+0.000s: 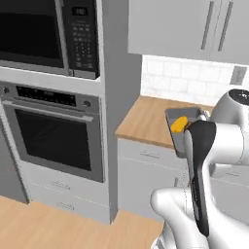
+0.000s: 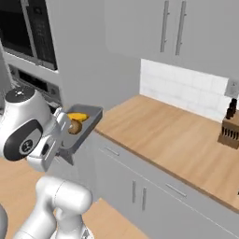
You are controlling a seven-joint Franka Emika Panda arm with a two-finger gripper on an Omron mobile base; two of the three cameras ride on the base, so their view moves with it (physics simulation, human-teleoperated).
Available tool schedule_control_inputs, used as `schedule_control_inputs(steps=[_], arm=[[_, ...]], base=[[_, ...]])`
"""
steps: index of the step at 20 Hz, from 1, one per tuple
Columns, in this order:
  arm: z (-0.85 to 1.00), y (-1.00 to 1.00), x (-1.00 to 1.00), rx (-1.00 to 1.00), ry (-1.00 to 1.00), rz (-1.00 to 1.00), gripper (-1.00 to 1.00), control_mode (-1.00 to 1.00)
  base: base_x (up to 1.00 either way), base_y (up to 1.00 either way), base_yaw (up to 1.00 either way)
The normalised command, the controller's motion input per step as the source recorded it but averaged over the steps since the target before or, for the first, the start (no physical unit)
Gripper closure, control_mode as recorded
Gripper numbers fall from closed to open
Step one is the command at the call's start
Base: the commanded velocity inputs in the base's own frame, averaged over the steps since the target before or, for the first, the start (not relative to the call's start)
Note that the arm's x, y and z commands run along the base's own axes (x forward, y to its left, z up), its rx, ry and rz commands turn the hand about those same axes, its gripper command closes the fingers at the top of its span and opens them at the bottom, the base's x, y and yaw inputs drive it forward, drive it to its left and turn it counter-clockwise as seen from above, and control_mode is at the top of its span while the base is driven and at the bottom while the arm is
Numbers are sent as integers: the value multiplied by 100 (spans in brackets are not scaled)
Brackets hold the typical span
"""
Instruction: Take the meat container that has the steak and place it on the second highest rack of the freezer. Then take the vegetable container that has the mushroom and corn and place it on the highest rack of the freezer.
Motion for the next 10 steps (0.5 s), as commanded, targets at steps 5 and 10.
schedule_control_inputs(steps=[5,10], arm=[[0,0,0,0,0,0,100,100],[0,0,0,0,0,0,100,100]], base=[[-14,0,100],[-6,5,99]])
